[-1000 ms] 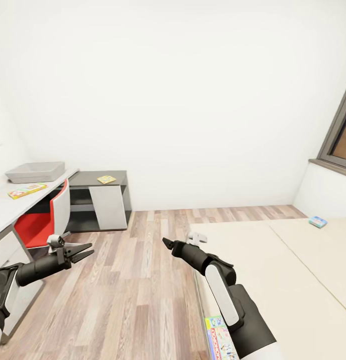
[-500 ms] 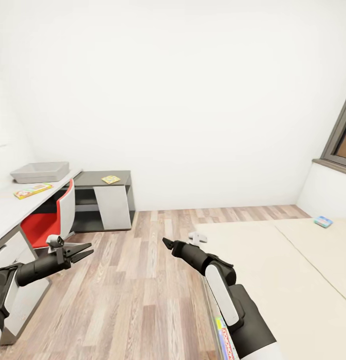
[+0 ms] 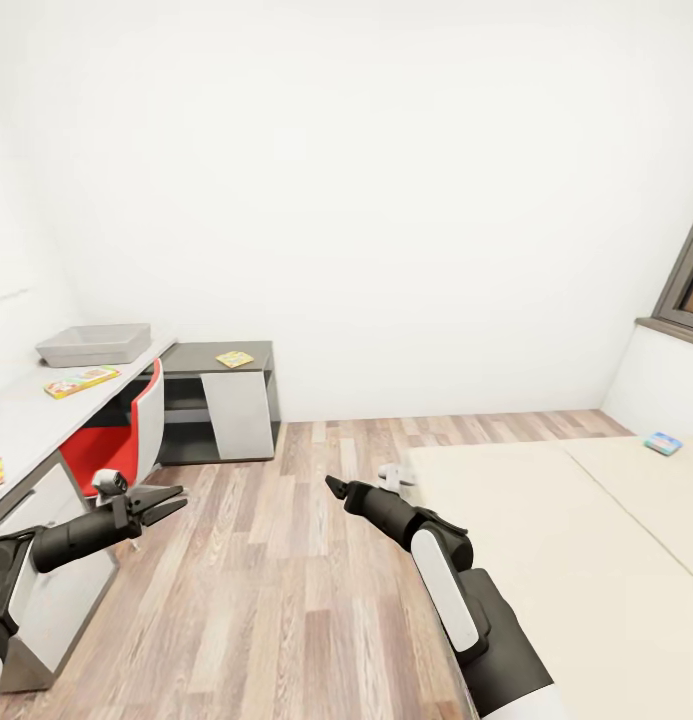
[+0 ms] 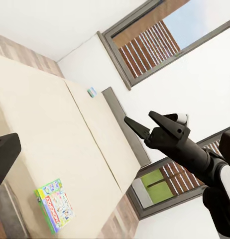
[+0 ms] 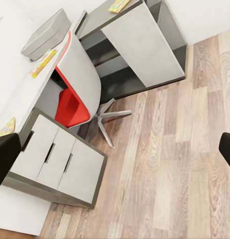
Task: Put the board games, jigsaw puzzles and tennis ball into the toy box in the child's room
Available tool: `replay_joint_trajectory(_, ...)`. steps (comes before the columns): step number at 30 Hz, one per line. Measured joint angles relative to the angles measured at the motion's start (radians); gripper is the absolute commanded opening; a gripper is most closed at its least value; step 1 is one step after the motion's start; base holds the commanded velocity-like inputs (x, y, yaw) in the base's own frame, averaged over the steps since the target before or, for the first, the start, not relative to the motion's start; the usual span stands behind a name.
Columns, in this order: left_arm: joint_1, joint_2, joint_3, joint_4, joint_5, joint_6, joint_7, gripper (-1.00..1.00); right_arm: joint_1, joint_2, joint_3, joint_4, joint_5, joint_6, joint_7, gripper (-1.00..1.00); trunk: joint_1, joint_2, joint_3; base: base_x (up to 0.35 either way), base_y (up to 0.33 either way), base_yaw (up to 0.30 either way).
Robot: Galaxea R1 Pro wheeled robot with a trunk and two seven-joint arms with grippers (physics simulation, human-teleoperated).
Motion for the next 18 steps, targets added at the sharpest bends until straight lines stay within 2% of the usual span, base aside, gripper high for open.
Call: replay_joint_trajectory(18,0.0,0.0,0.0,0.0,0.0,0.0,0.001,1.0,0.0,0.0,-0.002,0.013,0.0,-0.002,-0.001,1.0,0.0,0.0,-0.002,0.0,0.225,0.0)
